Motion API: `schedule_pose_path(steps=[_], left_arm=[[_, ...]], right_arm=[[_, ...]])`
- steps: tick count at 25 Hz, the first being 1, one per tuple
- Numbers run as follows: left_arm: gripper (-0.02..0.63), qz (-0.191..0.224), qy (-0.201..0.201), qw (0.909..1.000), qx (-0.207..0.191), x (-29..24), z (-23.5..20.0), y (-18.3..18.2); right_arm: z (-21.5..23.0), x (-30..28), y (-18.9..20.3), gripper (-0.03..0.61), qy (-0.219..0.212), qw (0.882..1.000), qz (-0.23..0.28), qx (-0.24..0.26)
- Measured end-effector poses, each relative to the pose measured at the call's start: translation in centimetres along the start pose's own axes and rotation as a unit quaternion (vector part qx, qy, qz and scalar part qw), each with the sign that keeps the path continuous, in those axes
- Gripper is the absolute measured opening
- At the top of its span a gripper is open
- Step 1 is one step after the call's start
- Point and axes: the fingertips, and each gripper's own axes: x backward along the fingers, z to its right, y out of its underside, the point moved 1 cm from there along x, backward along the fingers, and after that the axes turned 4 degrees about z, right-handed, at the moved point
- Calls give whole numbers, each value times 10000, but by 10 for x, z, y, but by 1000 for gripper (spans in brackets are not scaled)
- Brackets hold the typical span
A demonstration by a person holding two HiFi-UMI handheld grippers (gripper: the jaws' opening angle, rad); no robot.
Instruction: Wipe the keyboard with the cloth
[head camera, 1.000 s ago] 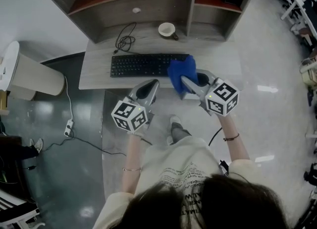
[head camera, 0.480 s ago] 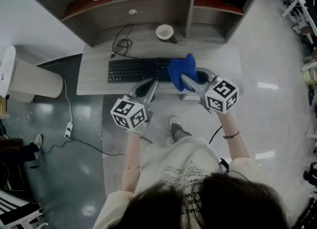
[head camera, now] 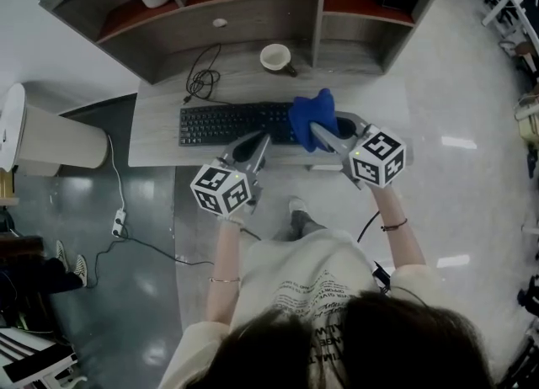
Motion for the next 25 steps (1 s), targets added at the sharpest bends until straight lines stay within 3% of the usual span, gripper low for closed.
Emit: schedule_pose_path(steps=[15,25], left_arm=[[-3,-300,234,9992,80,-46,1,17],[-3,-736,419,9960,289,-66,-10,45]], right_arm=[[47,13,23,52,410,9988,-249,-61],[72,6,42,52,825,9951,-497,-237]])
